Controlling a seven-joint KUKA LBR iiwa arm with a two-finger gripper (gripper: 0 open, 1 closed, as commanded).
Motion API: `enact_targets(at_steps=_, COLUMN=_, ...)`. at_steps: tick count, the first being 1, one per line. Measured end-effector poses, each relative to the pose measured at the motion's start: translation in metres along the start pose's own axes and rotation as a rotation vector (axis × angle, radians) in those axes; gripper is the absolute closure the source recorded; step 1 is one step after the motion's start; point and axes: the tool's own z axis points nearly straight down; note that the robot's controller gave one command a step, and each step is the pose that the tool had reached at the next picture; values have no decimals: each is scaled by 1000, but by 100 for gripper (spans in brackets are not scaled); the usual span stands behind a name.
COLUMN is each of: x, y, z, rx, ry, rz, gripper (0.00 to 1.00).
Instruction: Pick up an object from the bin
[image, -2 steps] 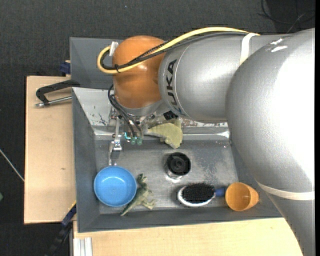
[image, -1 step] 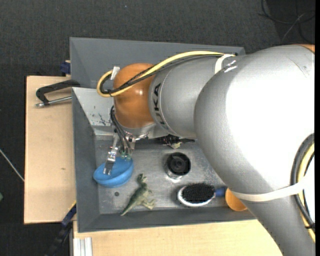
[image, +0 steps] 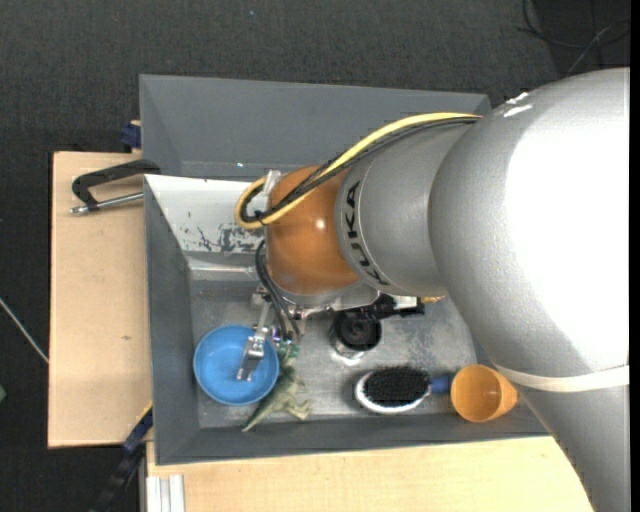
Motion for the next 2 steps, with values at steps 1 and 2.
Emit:
enact_targets(at_steps=1, x=-3, y=3, z=-2, rx=-5, ry=-5, rz=2, gripper=100)
enact_targets(at_steps=2, x=-8, y=13, z=-134, rx=-3, ry=-3, rz=60, gripper=100)
